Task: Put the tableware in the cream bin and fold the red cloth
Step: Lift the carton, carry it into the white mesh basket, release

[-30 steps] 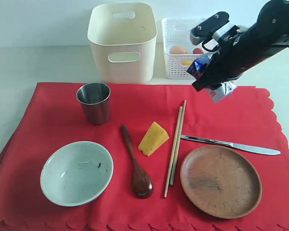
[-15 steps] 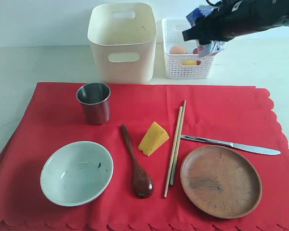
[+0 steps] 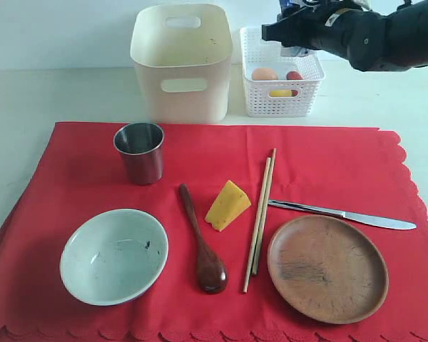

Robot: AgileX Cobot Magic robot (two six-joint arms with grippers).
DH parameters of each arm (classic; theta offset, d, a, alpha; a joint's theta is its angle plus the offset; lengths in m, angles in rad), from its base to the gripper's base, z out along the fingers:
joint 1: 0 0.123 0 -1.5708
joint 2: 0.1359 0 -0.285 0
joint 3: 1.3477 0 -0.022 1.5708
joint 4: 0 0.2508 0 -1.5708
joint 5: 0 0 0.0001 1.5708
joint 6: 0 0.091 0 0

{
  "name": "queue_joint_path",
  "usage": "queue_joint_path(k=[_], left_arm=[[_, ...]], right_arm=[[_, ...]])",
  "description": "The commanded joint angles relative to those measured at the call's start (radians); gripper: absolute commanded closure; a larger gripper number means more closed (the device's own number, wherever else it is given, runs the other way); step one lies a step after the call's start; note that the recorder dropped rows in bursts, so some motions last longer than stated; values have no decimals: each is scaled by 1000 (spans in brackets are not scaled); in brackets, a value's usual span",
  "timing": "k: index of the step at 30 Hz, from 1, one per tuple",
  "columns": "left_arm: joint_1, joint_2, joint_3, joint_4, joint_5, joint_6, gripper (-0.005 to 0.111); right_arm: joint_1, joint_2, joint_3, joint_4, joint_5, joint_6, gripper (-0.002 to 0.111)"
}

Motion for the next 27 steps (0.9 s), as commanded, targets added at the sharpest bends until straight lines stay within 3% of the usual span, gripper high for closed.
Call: queue_joint_path(k=[1, 9, 17, 22, 27], left_arm=[[-1, 8, -1, -5, -7, 0, 106], [-1, 8, -1, -5, -7, 0, 106], [-1, 8, -1, -5, -7, 0, 106], [-1, 8, -1, -5, -7, 0, 106], [-1, 8, -1, -5, -7, 0, 106]], right_arm=[[-3, 68, -98, -1, 3, 42, 108], [-3, 190, -263, 5, 181, 65, 108], [-3, 231, -294, 48, 194, 65, 106], [-3, 238, -294, 48, 194, 63, 87], [-3, 238, -294, 48, 190, 63, 60]])
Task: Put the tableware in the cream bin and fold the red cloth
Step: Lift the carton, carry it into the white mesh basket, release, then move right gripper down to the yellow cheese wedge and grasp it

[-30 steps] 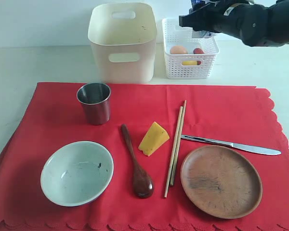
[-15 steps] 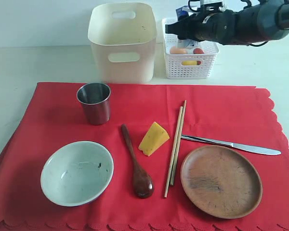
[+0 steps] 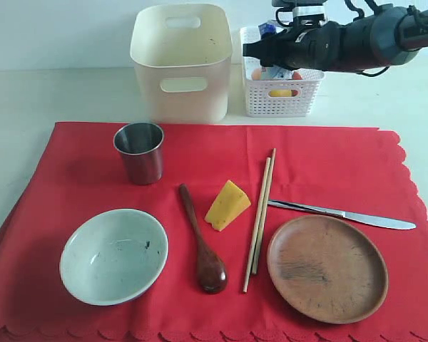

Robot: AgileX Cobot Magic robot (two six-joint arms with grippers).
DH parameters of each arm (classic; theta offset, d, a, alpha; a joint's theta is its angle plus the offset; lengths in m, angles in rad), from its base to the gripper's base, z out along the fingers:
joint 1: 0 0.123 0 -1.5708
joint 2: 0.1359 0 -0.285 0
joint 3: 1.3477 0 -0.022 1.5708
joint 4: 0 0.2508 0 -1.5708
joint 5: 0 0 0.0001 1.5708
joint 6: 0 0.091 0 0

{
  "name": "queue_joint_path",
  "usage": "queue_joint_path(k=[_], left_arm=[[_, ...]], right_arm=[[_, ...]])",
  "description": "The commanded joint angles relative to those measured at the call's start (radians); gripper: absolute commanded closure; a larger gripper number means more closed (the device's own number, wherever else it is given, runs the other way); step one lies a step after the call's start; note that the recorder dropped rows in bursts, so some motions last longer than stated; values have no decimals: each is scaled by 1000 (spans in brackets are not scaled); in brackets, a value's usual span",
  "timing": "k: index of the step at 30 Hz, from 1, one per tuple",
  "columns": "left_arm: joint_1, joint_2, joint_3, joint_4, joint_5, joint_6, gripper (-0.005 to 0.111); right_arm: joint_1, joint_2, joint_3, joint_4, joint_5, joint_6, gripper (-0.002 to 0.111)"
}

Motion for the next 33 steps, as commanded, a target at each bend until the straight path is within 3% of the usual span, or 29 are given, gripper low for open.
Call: queue_joint_path(k=[1, 8, 22, 26, 33], left_arm=[[-1, 8, -1, -5, -7, 0, 106], [-1, 8, -1, -5, -7, 0, 106], [-1, 8, -1, -5, -7, 0, 106], [-1, 8, -1, -5, -7, 0, 106], [-1, 8, -1, -5, -7, 0, 106]], right_arm=[[-3, -6, -15, -2, -31, -2, 56], [-3, -34, -15, -2, -25, -2, 29], [-3, -246, -15, -14, 334, -115, 30], [-3, -309, -15, -14, 468, -126, 39], [-3, -392, -15, -12, 686, -127, 84]])
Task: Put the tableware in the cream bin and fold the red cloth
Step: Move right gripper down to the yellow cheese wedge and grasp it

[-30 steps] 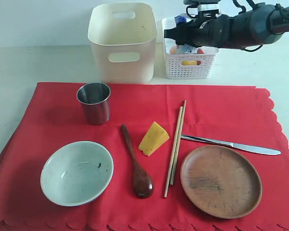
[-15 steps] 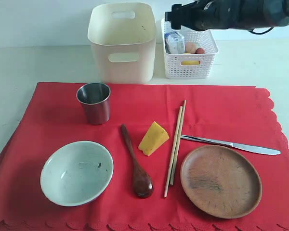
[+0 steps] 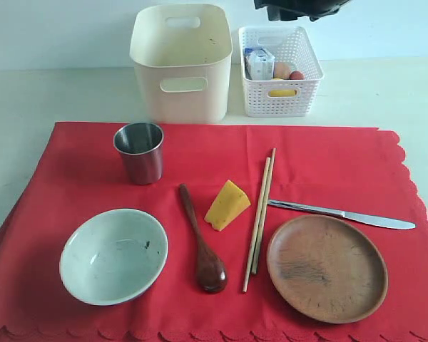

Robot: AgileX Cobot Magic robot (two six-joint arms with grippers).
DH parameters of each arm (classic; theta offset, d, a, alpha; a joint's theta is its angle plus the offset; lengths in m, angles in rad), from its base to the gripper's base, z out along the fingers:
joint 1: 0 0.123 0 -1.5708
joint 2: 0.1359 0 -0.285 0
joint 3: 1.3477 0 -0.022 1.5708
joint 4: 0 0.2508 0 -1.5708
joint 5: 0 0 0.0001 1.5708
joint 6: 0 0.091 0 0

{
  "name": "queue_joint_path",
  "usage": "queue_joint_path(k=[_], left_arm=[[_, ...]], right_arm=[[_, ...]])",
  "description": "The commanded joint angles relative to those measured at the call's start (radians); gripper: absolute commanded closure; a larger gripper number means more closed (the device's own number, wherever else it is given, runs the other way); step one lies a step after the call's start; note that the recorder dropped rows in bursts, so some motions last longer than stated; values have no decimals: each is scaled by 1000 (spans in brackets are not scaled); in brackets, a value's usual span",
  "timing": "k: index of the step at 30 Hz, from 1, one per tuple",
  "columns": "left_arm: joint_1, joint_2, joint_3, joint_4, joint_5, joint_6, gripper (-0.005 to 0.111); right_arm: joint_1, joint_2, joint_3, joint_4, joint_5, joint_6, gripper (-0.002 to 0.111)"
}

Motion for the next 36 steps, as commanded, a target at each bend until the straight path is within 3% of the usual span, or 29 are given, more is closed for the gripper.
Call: queue_joint_path(k=[1, 6, 24, 36], left_arm=[[-1, 8, -1, -5, -7, 0, 106], [-1, 8, -1, -5, -7, 0, 106], [-1, 8, -1, -5, -7, 0, 106], [-1, 8, -1, -5, -7, 0, 106]], right_arm=[[-3, -48, -7, -6, 144, -20, 88], [26, -78, -5, 14, 289, -96, 108], [351, -81, -5, 17, 424, -122, 108], [438, 61, -5, 14, 399, -111, 108]])
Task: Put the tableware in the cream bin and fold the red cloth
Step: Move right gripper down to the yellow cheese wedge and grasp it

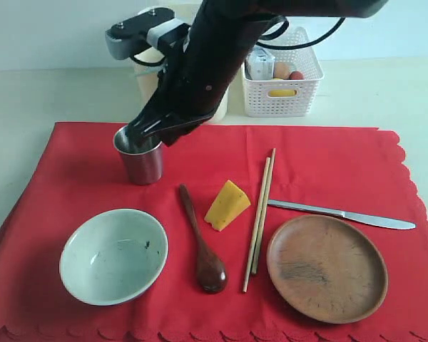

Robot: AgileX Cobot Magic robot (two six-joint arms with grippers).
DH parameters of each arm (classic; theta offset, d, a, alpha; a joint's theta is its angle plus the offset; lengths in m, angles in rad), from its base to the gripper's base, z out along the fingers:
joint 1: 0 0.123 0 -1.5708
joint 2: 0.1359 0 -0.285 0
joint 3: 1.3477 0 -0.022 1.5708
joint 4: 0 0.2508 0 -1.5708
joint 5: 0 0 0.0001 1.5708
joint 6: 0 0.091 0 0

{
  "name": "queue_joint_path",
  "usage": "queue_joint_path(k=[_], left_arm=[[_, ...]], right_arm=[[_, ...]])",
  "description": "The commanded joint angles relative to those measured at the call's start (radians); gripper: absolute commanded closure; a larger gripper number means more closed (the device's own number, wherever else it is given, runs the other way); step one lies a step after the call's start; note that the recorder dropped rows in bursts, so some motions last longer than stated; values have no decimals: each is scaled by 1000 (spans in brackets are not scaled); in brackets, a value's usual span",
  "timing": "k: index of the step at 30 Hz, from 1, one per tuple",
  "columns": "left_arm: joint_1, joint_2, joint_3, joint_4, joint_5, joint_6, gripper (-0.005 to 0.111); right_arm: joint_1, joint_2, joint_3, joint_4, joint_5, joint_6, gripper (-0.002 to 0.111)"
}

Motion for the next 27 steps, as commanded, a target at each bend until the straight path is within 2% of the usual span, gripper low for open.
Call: queue_joint_path(k=[1, 6, 11, 16, 20, 27], left_arm=[[-1, 8, -1, -5, -7, 0, 106], [-1, 8, -1, -5, -7, 0, 106], [-1, 8, -1, -5, -7, 0, 106], [-1, 8, -1, -5, -7, 0, 106], [-1, 8, -1, -5, -7, 0, 106], [-1, 8, -1, -5, -7, 0, 106]], right_arm=[[7, 37, -5, 10, -26, 1, 108], [7, 71, -5, 9, -4, 1, 108], [7, 75, -5, -7, 68, 0, 98], [7, 75, -5, -91, 209, -10, 80], [7, 75, -5, -160, 291, -45, 59], [7, 75, -5, -115, 346, -212, 33]])
